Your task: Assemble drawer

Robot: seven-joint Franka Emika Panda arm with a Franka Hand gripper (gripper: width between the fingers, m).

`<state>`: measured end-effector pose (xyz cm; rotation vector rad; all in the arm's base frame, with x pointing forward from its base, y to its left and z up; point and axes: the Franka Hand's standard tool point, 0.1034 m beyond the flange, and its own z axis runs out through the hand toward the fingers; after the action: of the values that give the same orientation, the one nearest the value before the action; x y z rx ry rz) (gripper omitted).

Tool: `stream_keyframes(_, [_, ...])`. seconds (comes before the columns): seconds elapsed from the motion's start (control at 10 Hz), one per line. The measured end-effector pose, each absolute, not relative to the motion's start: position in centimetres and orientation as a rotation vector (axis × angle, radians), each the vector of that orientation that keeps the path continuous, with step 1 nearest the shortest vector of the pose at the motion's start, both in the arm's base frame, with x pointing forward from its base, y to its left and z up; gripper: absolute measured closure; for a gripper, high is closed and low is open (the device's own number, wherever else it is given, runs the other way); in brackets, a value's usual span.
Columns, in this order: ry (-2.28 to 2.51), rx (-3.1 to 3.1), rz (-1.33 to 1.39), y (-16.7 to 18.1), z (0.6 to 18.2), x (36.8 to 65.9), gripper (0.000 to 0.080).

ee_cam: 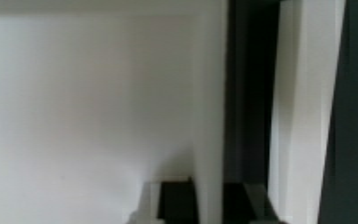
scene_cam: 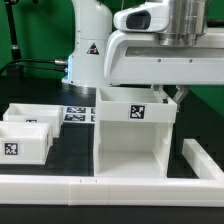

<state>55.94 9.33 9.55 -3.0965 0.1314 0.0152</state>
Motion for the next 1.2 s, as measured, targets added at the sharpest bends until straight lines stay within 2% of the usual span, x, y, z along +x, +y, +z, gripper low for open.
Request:
stream_keyframes(0.1, [0.364, -3.061, 0.011, 9.4, 9.6, 56.1, 0.0762])
stream_keyframes(0.5, [0.717, -2.97, -0.032, 9.0, 10.2, 59.1, 0.0762])
stream_keyframes(1.0, [1.147, -2.799, 0.012, 9.9, 10.1, 58.8, 0.0762])
stream_keyframes(1.2, [1.554, -2.575, 0.05, 9.0, 10.0, 58.8, 0.0762])
